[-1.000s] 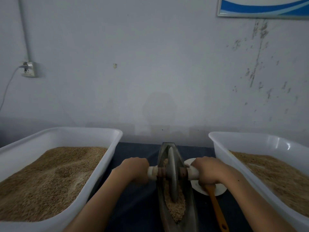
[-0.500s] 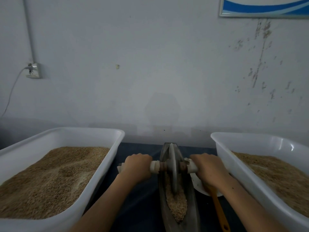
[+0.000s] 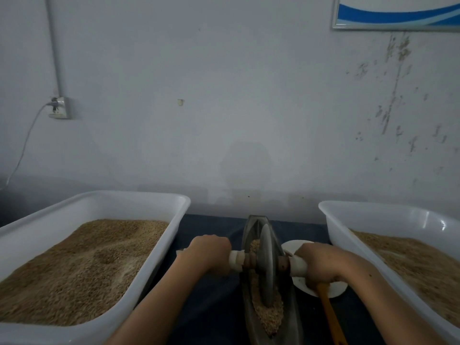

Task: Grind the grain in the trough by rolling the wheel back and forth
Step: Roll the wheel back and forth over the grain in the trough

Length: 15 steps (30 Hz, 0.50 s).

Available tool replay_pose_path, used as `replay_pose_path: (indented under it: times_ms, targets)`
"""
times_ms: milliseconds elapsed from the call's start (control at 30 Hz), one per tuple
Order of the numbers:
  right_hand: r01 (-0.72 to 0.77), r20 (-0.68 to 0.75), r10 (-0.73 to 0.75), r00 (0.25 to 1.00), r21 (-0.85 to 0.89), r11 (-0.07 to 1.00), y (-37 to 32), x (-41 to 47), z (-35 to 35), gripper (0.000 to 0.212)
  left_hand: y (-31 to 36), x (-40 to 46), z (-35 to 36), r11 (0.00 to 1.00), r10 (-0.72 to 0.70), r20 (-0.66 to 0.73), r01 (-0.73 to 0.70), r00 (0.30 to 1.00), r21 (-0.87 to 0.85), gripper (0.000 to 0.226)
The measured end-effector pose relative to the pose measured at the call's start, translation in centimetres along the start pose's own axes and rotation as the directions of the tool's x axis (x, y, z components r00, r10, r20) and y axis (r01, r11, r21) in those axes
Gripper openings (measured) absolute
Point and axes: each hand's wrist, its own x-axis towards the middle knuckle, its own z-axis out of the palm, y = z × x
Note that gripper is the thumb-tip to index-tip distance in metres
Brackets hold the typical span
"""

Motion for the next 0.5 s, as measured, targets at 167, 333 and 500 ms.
replay_pose_path:
  times_ms: [167, 333, 500]
  targets:
    - [0.001, -0.076, -0.001, 0.997, -0.004, 1.0, 0.1, 0.7, 0.2, 0.031, -0.2, 0.2, 0.3, 1.0, 0.0, -0.049, 0.0, 0.999, -0.001, 0.029]
    - [0.012, -0.421, -0.037, 0.906, -0.062, 0.998, -0.2, 1.2, 1.5, 0.019, -0.3, 0.5, 1.1, 1.0, -0.002, -0.283, 0.005, 0.959, 0.012, 0.021]
    - [0.013, -0.534, -0.057, 0.844, -0.086, 0.996, -0.4, 1.5, 2.0, 0.013, -0.5, 0.6, 1.6, 0.999, -0.004, -0.303, -0.008, 0.953, -0.039, 0.021]
